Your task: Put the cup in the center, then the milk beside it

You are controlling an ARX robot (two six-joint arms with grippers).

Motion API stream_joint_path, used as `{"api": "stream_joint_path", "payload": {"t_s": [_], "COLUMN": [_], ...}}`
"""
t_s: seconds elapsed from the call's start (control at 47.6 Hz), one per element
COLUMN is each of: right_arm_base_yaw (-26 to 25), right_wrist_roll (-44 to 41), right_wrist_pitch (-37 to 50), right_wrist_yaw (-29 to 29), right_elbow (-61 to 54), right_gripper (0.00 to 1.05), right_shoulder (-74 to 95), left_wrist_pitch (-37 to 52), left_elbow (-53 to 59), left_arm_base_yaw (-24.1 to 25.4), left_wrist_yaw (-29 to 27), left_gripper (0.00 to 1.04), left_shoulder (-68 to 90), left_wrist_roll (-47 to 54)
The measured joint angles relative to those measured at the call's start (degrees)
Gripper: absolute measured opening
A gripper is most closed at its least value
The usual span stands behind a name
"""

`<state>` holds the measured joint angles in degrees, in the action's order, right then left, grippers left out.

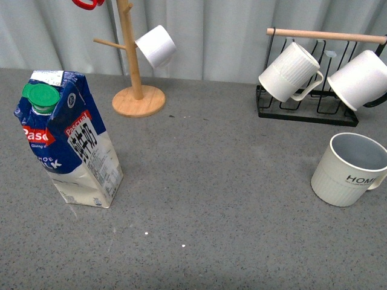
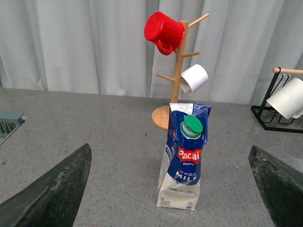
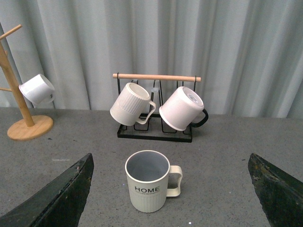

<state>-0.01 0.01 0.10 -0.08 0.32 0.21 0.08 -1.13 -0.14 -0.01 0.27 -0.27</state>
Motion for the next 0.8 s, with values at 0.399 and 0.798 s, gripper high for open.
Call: {"api": "stream_joint_path", "payload": {"t_s": [0.399, 0.798], "right_arm_base_yaw": [0.0, 0.0], "right_wrist_roll": [0.0, 0.0], "right_wrist_pitch": [0.0, -0.02], "right_wrist_yaw": [0.0, 0.0], "right_elbow": [0.0, 0.0], "right_gripper": [0.95, 0.95], "right_shoulder": [0.0, 0.0], "left_wrist_pitch": [0.0, 0.0], "left_elbow": [0.0, 0.0], "left_arm_base_yaw": [0.0, 0.0], "left_wrist_yaw": [0.02, 0.02], "left_gripper": [0.98, 0.98], "left_shoulder": [0.0, 0.0], "left_wrist_roll": [0.0, 0.0]}}
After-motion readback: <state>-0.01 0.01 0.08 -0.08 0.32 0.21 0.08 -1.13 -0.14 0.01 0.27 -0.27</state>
